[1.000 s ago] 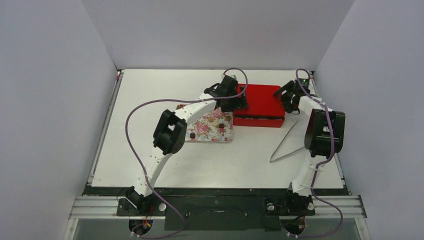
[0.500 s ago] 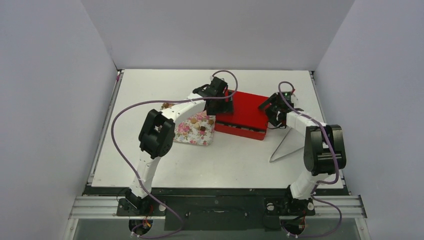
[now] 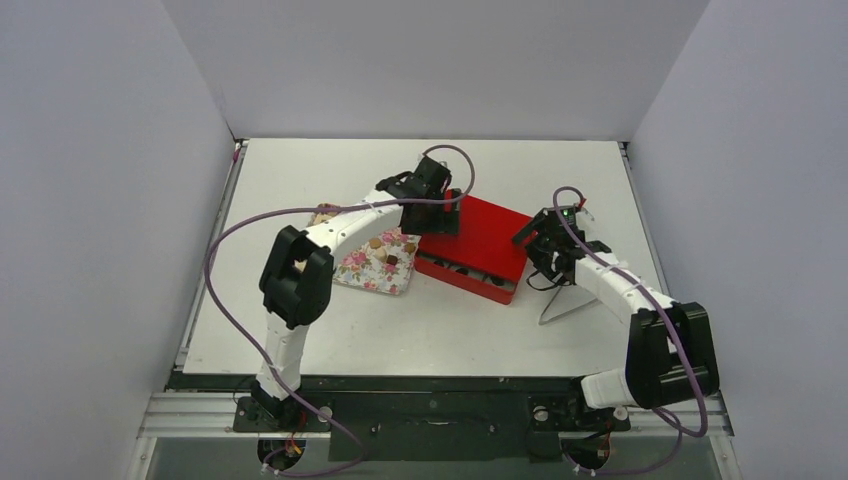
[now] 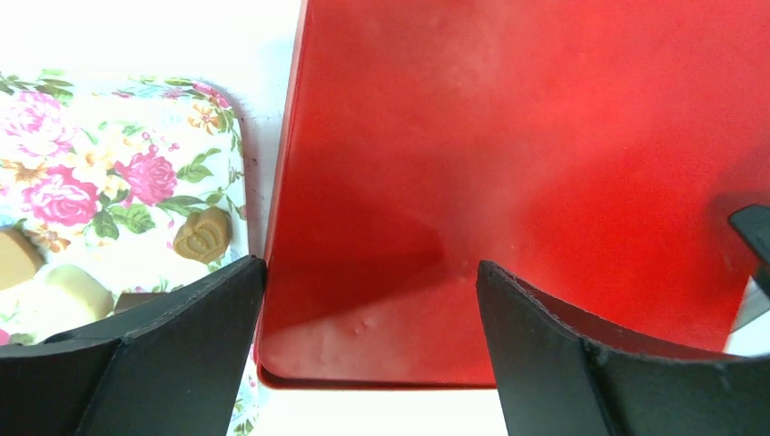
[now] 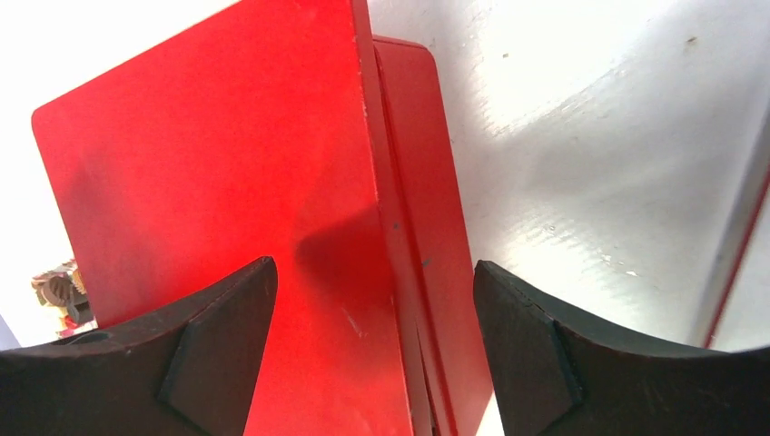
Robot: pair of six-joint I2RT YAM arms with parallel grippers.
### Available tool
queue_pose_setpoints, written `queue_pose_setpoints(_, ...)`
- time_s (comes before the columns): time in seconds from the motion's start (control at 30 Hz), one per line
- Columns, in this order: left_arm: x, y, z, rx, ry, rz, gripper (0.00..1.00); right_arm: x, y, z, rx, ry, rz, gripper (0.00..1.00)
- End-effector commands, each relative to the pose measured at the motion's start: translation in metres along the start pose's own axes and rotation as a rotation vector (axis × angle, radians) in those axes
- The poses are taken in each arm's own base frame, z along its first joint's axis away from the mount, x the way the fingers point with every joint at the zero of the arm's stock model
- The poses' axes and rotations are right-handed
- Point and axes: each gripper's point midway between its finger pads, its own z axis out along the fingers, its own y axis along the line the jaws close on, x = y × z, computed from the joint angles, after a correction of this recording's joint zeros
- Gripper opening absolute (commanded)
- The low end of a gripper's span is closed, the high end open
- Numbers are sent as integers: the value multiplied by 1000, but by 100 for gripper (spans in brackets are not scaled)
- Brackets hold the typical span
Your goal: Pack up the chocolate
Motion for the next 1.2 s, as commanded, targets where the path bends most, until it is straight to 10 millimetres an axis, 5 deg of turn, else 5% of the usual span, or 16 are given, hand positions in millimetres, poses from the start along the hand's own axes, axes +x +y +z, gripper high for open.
queue_pose_setpoints(0.0,-51,-24,-65,71,-164,47,85,-38,14,-31,14,-109,-94,75)
queue_pose_setpoints(0.17,-52,-20,-84,49,-185,56,85,-55,27,-53,3,-134,-163,76)
queue_pose_setpoints(0.3,-36,-5,-101,0,-192,46,79,-79,69,-54,-85,-118,-273,77)
queue_pose_setpoints(0.33,-35,-7,-115,18,-208,30,78,-90,88,-44,-99,-112,-307,77)
queue_pose_setpoints(0.53,42,10,-124,26,-118,-17,56,-125,129,19,-61,-65,-502,77)
queue_pose_setpoints(0.67,87,7,-115,72,-64,-66,38,-118,129,61,-23,38,-556,70)
queue_pose_setpoints(0.8,111,-3,-97,102,-32,-90,24,-110,120,86,4,82,-572,64)
queue_pose_setpoints(1.17,119,-14,-37,51,-9,-170,8,-65,108,99,17,192,-650,62)
